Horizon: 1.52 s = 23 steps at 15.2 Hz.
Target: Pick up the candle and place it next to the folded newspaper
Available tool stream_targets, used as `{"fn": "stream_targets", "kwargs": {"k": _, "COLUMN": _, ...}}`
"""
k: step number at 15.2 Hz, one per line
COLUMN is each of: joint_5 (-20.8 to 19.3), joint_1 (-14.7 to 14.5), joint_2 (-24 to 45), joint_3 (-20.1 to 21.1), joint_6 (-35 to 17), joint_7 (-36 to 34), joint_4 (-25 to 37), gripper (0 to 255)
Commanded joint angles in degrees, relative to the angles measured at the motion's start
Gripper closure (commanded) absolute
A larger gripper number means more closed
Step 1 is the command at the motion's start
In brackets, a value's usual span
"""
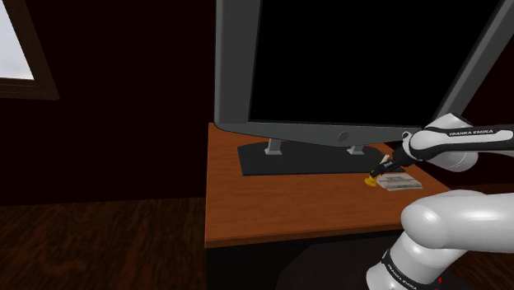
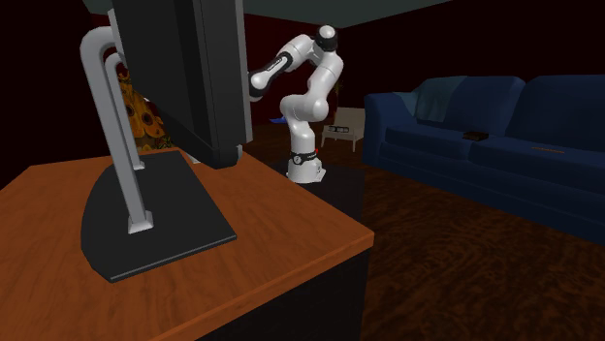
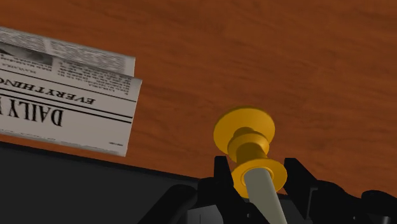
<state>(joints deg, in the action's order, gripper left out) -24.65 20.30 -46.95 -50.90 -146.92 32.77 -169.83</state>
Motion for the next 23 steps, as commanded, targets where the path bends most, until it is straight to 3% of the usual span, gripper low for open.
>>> {"fn": "stream_targets", "kwargs": {"k": 1, "joint_5": -0.4, "joint_1": -0.7, "joint_2": 2.0, "joint_3": -1.6, "joint_6": -2.8, "joint_7": 0.5, "joint_4": -0.7, "gripper": 255}}
{"fn": "stream_targets", "kwargs": {"k": 5, "joint_5": -0.8, "joint_1": -2.5, "joint_2": 5.8, "joint_3": -4.8, "joint_6": -7.7, "joint_7": 1.8, "joint_4": -1.7, "gripper": 255}}
{"fn": "stream_targets", "kwargs": {"k": 13, "joint_5": -0.8, "joint_1": -2.5, "joint_2": 5.8, "joint_3": -4.8, "joint_6": -7.7, "joint_7": 1.8, "joint_4": -1.7, "gripper": 255}}
{"fn": "stream_targets", "kwargs": {"k": 14, "joint_5": -0.8, "joint_1": -2.5, "joint_2": 5.8, "joint_3": -4.8, "joint_6": -7.7, "joint_7": 1.8, "joint_4": -1.7, "gripper": 0}}
{"fn": "stream_targets", "kwargs": {"k": 19, "joint_5": -0.8, "joint_1": -2.5, "joint_2": 5.8, "joint_3": -4.8, "joint_6": -7.7, "joint_7": 1.8, "joint_4": -1.7, "gripper": 0}}
{"fn": "stream_targets", "kwargs": {"k": 23, "joint_5": -0.6, "joint_1": 4.5, "joint_2": -5.4, "joint_3": 1.5, "joint_6": 5.8, "joint_7": 1.4, "joint_4": -0.5, "gripper": 0}}
